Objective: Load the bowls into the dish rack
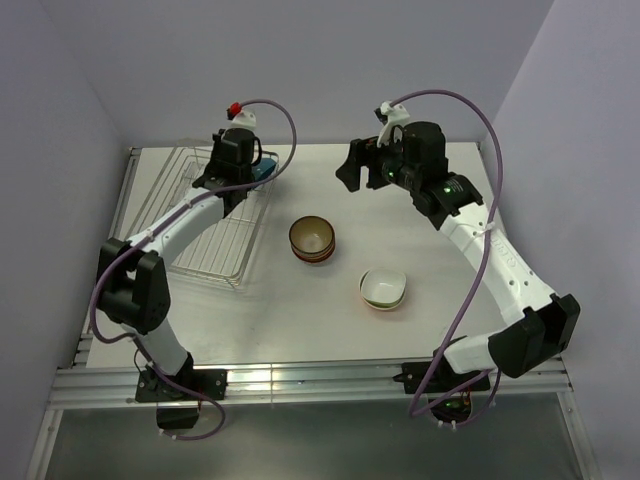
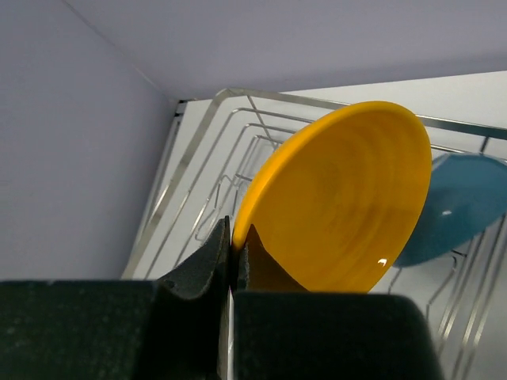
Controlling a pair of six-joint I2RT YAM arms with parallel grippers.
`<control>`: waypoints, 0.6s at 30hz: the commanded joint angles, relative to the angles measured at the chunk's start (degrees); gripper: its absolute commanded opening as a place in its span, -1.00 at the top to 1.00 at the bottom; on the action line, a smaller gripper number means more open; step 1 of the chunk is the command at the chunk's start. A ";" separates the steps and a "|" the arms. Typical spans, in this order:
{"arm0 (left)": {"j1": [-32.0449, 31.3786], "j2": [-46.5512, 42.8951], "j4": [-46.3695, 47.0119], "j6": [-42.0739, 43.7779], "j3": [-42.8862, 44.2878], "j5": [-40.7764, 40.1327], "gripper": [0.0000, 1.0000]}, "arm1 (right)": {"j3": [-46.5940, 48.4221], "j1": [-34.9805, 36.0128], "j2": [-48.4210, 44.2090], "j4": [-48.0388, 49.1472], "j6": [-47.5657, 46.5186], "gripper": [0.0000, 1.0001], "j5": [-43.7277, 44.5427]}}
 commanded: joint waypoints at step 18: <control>1.46 7.79 25.89 21.87 -2.51 1.12 0.99 | -4.15 -2.41 -1.31 1.91 0.67 -0.78 -3.82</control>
